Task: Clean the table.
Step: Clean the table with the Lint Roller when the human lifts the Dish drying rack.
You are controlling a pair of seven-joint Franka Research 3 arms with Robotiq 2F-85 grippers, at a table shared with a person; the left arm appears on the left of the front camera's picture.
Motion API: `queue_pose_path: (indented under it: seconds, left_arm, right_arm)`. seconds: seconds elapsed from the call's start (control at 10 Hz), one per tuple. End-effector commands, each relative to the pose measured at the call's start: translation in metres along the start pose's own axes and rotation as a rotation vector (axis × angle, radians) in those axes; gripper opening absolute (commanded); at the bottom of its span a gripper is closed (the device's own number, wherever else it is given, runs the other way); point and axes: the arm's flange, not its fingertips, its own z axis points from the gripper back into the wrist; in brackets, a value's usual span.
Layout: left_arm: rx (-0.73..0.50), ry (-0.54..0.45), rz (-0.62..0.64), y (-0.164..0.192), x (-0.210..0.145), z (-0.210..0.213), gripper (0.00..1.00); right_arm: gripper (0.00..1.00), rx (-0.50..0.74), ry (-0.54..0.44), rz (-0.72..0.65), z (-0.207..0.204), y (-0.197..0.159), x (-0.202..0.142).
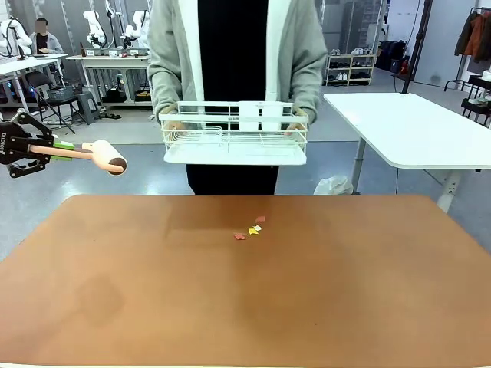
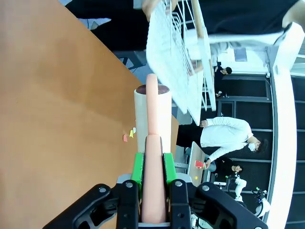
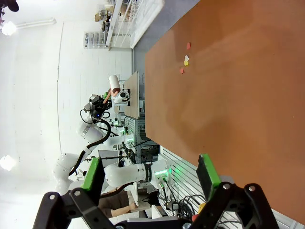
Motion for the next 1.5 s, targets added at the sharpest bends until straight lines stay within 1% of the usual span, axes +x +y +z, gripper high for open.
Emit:
queue_pose_path:
  seconds: [0.0,0.1,0.2,0.3,0.4,0.5,0.6,0.7,0.8,0.9,1.0,1.1,1.2,1.3,1.4]
  left_arm:
    - [-0.007,0.003,0.002,0.0,0.0,0.0,0.0]
    - [-0.007,0.003,0.002,0.0,0.0,0.0,0.0]
    - [0.0,0.0,0.0,0.0,0.0,0.0,0.21]
    - [-0.01,0.073,-0.017,-0.016,0.008,0.0,0.21]
    - [0.039,0.124,-0.06,-0.048,0.022,-0.01,0.21]
    - [0.132,0.235,-0.134,-0.068,0.031,-0.026,0.21]
    - [0.246,0.362,-0.215,-0.089,0.041,-0.051,0.21]
    - [0.344,0.436,-0.269,-0.105,0.053,-0.088,0.21]
    - [0.399,0.494,-0.288,-0.11,0.061,-0.121,0.21]
    - [0.455,0.518,-0.278,-0.107,0.065,-0.153,0.21]
    - [0.491,0.551,-0.255,-0.094,0.065,-0.191,0.21]
    - [0.508,0.618,-0.28,-0.08,0.059,-0.215,0.21]
    - [0.527,0.654,-0.317,-0.07,0.054,-0.23,0.21]
    - [0.521,0.65,-0.316,-0.064,0.05,-0.238,0.21]
    - [0.535,0.696,-0.325,-0.057,0.043,-0.242,0.21]
  right_arm:
    - [1.0,0.015,-0.004,0.02,0.0,0.002,-0.002]
    - [1.0,0.015,-0.004,0.02,0.0,0.002,-0.002]
    - [1.0,0.015,-0.004,0.02,0.0,0.002,-0.002]
    - [1.0,0.015,-0.004,0.02,0.0,0.002,-0.002]
    - [1.0,0.015,-0.004,0.02,0.0,0.002,-0.002]
    - [1.0,0.015,-0.004,0.02,0.0,0.002,-0.002]
    - [1.0,0.015,-0.004,0.02,0.0,0.002,-0.002]
    - [1.0,0.015,-0.004,0.02,0.0,0.002,-0.002]
    - [1.0,0.015,-0.004,0.02,0.0,0.002,-0.002]
    - [1.0,0.015,-0.004,0.02,0.0,0.002,-0.002]
    - [1.0,0.015,-0.004,0.02,0.0,0.002,-0.002]
    - [1.0,0.015,-0.004,0.02,0.0,0.002,-0.002]
    - [1.0,0.015,-0.004,0.02,0.0,0.002,-0.002]
    - [1.0,0.015,-0.004,0.02,0.0,0.002,-0.002]
    - [1.0,0.015,-0.004,0.02,0.0,0.002,-0.002]
